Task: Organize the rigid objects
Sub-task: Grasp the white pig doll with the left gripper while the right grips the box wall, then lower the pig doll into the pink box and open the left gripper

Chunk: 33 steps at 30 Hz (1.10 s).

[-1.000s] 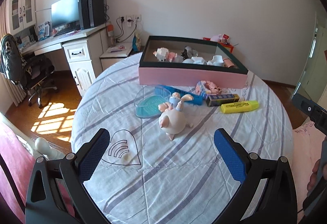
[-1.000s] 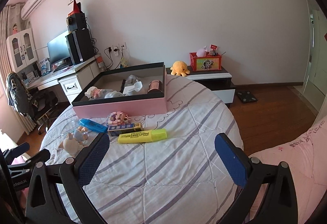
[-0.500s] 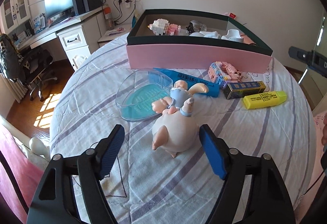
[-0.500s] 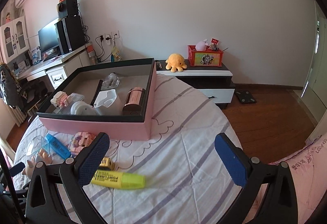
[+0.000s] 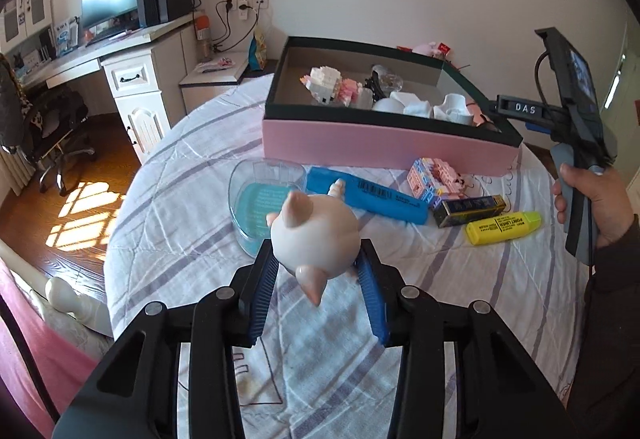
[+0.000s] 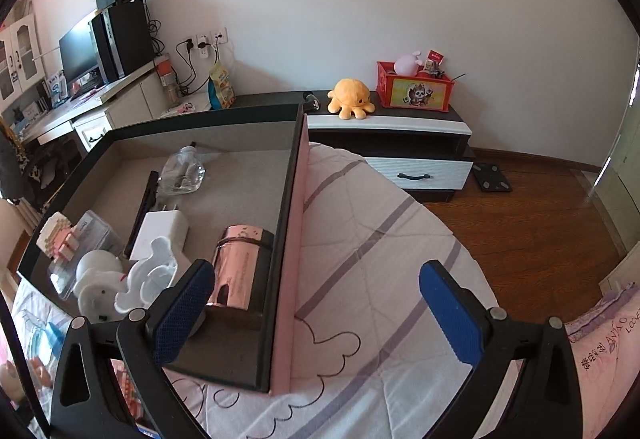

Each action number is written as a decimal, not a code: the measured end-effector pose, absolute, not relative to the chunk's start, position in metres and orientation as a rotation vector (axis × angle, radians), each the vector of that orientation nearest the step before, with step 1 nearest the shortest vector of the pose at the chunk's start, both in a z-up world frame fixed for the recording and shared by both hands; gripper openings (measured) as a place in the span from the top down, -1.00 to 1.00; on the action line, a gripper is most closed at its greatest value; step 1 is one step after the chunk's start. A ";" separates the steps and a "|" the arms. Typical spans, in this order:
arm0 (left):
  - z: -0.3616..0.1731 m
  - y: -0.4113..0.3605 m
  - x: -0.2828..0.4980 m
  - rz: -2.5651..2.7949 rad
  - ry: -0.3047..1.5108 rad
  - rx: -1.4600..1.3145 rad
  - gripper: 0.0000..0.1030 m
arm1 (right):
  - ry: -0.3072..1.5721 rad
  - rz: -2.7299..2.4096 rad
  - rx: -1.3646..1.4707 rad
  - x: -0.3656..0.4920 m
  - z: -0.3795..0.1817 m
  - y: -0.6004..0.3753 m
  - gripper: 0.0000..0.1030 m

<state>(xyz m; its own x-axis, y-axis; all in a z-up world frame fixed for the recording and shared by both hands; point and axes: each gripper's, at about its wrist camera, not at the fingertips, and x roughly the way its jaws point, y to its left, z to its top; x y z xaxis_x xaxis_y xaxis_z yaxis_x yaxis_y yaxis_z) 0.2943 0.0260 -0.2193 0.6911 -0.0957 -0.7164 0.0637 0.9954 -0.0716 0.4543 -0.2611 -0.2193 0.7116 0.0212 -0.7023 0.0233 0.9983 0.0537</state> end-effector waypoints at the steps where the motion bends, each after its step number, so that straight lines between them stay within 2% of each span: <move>1: -0.216 0.030 0.296 -0.077 0.793 -0.039 0.21 | 0.779 0.003 0.067 0.459 -0.220 -0.263 -0.90; 3: -0.210 0.036 0.303 -0.062 0.786 -0.035 0.23 | 0.779 0.029 0.099 0.465 -0.220 -0.267 -0.73; 7: -0.206 0.043 0.313 -0.080 0.794 -0.048 0.24 | 0.789 0.043 0.112 0.474 -0.219 -0.270 0.06; 10: -0.204 0.045 0.315 -0.101 0.794 -0.060 0.24 | 0.822 0.072 0.122 0.478 -0.230 -0.268 0.12; 12: -0.202 0.045 0.317 -0.121 0.791 -0.071 0.24 | 0.818 0.091 0.103 0.478 -0.233 -0.263 0.32; 14: -0.198 0.043 0.320 -0.127 0.788 -0.074 0.24 | 0.813 0.130 0.105 0.477 -0.234 -0.257 0.63; 15: -0.196 0.042 0.321 -0.134 0.782 -0.073 0.24 | 0.806 0.139 0.094 0.475 -0.233 -0.255 0.68; 25: -0.168 0.032 0.346 -0.135 0.718 -0.034 0.24 | 0.774 0.171 0.103 0.469 -0.233 -0.258 0.70; 33: -0.157 0.015 0.407 -0.160 0.719 0.021 0.24 | 0.766 0.194 0.124 0.467 -0.236 -0.262 0.67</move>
